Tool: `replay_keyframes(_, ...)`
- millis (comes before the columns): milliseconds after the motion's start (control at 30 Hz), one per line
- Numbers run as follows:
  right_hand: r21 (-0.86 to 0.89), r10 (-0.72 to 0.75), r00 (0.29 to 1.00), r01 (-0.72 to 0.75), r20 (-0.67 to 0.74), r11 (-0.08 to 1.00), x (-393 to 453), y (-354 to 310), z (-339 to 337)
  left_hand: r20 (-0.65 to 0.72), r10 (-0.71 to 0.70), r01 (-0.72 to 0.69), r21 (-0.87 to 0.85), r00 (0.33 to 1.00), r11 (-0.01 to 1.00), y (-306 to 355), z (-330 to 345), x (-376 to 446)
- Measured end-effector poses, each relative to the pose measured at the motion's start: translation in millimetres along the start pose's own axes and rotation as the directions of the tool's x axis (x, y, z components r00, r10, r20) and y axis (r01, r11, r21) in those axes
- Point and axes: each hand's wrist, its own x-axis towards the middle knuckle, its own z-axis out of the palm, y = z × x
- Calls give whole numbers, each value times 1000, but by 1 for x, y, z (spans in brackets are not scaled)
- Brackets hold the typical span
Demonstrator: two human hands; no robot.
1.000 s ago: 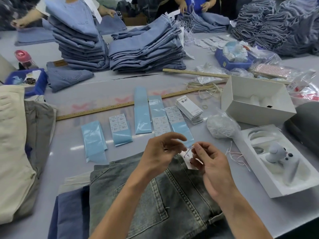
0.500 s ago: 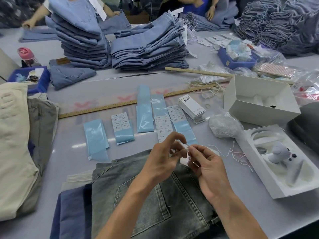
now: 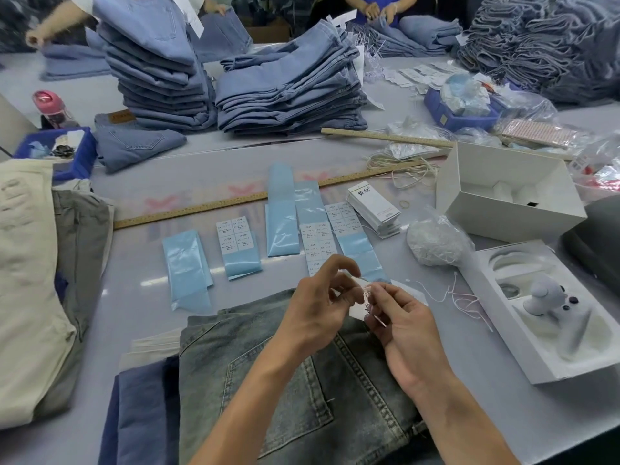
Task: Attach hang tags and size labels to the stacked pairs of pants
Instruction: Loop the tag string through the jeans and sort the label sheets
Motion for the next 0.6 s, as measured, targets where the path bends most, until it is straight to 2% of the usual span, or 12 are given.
replay_keyframes(300,-82,-29,999,31,25,996,-2,-1,2,-4,24,-24,0,1000,1000,-1,1,1)
replay_keyframes(500,-57,-15,999,18,51,998,-5,0,1,-45,-67,61,-135,997,989,-10,-3,3)
replay_keyframes(600,-79,-45,998,48,42,996,-8,4,-1,-25,-70,66,-147,997,987,-15,-6,3)
